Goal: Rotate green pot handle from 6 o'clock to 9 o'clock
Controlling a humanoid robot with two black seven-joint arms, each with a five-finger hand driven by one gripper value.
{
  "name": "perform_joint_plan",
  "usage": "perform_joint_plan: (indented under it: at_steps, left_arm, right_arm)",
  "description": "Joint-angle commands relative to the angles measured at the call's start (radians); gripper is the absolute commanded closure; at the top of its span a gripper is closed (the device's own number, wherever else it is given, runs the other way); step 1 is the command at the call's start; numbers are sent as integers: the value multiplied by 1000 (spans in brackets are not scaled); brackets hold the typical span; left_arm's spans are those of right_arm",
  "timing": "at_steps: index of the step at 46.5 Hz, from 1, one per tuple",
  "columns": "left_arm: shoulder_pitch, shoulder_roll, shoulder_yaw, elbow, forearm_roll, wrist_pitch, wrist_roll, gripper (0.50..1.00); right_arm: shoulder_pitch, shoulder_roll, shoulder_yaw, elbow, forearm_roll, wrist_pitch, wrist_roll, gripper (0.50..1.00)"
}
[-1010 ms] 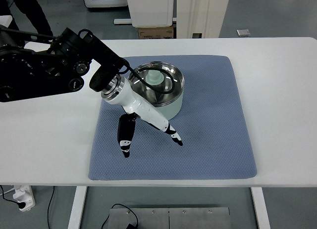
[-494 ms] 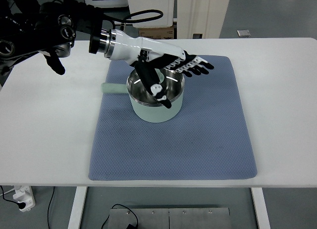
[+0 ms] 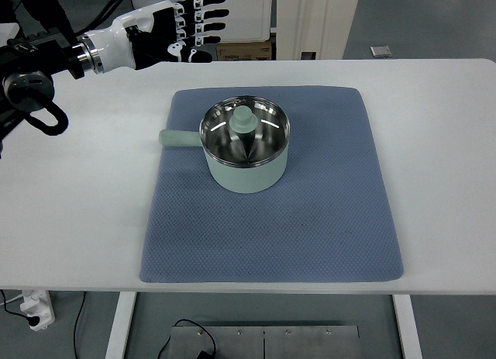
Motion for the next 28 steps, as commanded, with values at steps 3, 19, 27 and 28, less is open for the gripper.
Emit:
perform_joint_plan:
  at_steps: [3, 19, 27, 28]
  left_arm:
    - [93, -4, -107, 31, -24, 105, 0, 500]
    - [221, -121, -321, 182, -27, 297, 0, 500]
    - [241, -245, -362, 364, -29, 295, -3, 500]
    - [247, -256, -364, 374, -29, 297, -3, 500]
  right_arm:
    - [1, 0, 0, 0, 0, 0, 0, 500]
    - [1, 0, 0, 0, 0, 0, 0, 500]
    - [-1, 0, 0, 0, 0, 0, 0, 500]
    - [1, 0, 0, 0, 0, 0, 0, 500]
